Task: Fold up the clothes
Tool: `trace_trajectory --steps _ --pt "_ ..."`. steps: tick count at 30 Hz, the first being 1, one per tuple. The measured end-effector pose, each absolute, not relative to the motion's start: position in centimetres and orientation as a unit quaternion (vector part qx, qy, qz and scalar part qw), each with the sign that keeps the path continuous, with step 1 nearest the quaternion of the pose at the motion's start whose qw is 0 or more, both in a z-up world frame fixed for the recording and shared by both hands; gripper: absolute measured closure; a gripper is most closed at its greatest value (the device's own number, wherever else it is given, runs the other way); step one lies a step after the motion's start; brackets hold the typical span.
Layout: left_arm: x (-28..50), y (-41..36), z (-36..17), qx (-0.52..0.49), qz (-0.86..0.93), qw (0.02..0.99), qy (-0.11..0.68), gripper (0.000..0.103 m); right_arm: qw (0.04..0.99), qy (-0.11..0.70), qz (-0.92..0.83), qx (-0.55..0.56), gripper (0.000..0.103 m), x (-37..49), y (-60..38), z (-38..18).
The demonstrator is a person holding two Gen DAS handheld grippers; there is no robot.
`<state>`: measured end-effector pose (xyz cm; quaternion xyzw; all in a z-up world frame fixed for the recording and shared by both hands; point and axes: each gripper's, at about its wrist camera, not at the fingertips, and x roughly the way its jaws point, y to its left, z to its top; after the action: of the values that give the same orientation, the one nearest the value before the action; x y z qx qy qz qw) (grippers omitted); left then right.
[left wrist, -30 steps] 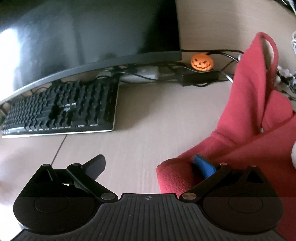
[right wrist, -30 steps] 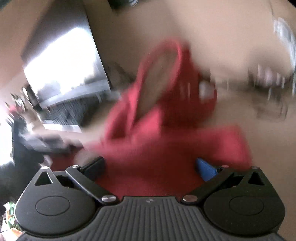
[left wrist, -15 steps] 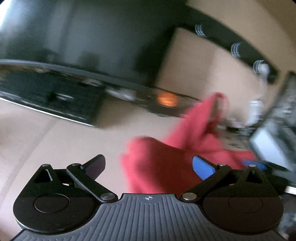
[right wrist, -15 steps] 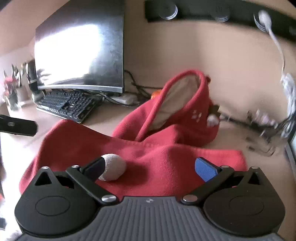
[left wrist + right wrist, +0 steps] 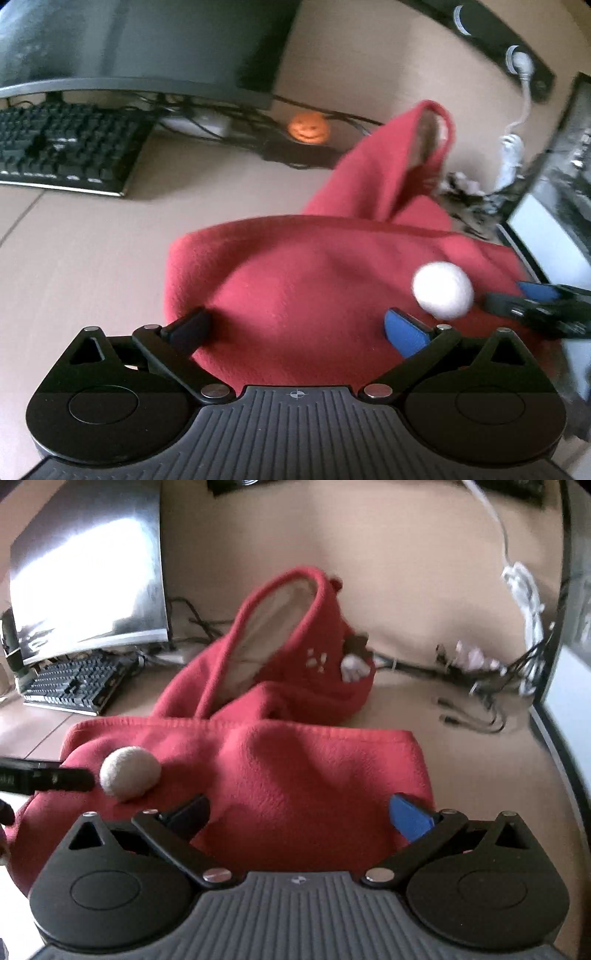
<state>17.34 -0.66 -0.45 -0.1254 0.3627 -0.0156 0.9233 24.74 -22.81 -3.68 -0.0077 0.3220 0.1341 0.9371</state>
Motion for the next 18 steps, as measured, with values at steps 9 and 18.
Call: trace_trajectory --steps 9,18 --pt "16.1 -8.4 4.1 -0.040 -0.114 0.949 0.292 0.001 0.953 0.290 0.059 0.058 0.000 21.5 -27.5 -2.1" --pt "18.5 -11.0 0.5 0.007 -0.088 0.937 0.339 0.042 0.947 0.308 0.038 0.088 0.000 20.7 -29.4 -3.7"
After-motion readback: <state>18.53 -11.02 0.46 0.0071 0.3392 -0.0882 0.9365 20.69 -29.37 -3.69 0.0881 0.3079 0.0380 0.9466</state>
